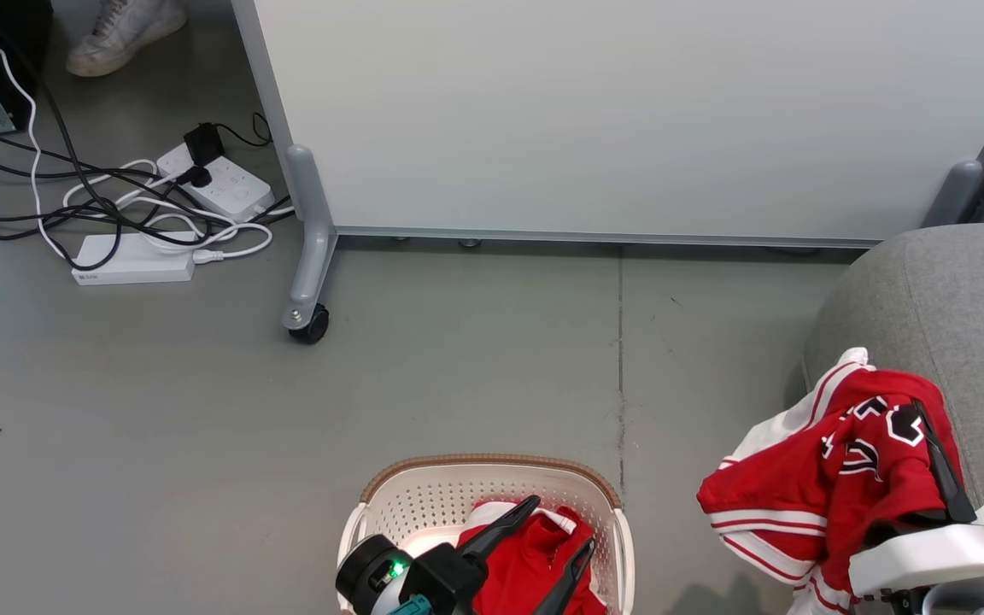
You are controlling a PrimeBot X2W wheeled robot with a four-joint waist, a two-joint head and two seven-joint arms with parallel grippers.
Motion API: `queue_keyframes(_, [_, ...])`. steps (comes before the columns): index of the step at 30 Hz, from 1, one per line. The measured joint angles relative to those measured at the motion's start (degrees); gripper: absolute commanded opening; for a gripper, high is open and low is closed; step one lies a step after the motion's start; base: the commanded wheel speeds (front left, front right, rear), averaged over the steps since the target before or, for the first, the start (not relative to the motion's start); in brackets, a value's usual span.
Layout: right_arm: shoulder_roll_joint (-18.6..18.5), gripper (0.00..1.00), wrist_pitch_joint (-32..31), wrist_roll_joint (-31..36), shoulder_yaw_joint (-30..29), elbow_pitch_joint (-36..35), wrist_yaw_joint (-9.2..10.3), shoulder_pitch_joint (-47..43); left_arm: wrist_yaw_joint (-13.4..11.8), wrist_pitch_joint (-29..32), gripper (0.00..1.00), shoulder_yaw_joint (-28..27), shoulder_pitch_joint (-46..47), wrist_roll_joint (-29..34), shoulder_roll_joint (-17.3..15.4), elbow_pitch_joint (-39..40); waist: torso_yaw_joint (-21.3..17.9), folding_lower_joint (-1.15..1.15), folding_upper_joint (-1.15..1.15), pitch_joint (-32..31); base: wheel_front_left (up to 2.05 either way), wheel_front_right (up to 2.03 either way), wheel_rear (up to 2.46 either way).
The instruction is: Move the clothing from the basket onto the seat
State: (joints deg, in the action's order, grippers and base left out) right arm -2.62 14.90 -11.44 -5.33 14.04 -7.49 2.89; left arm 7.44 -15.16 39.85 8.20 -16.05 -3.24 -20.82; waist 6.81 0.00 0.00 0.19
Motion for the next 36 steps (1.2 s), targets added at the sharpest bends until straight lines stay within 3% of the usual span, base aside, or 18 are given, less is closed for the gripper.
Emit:
queue_keyframes(9, [0.0,0.0,0.0,0.4,-0.16,0.04,0.0,0.15,0.0,0.0,1.0,-0.4,0.0,0.08,0.14,-0.03,-0.02,0.0,0.0,0.19,0.0,0.0,0.0])
queue_keyframes(17, [0.03,0.0,0.0,1.77,-0.45,-0.32,0.0,0.94,0.0,0.0,1.0,-0.82,0.04,0.33,0.25,0.24,-2.75,0.0,0.0,0.75,0.0,0.0,0.0])
queue_keyframes(36, [-0.02,0.0,0.0,2.42,-1.54,-1.88,0.0,1.58,0.0,0.0,1.0,-1.7,0.9,1.01,0.41,1.48,-18.0,0.0,0.0,2.64,0.0,0.0,0.0])
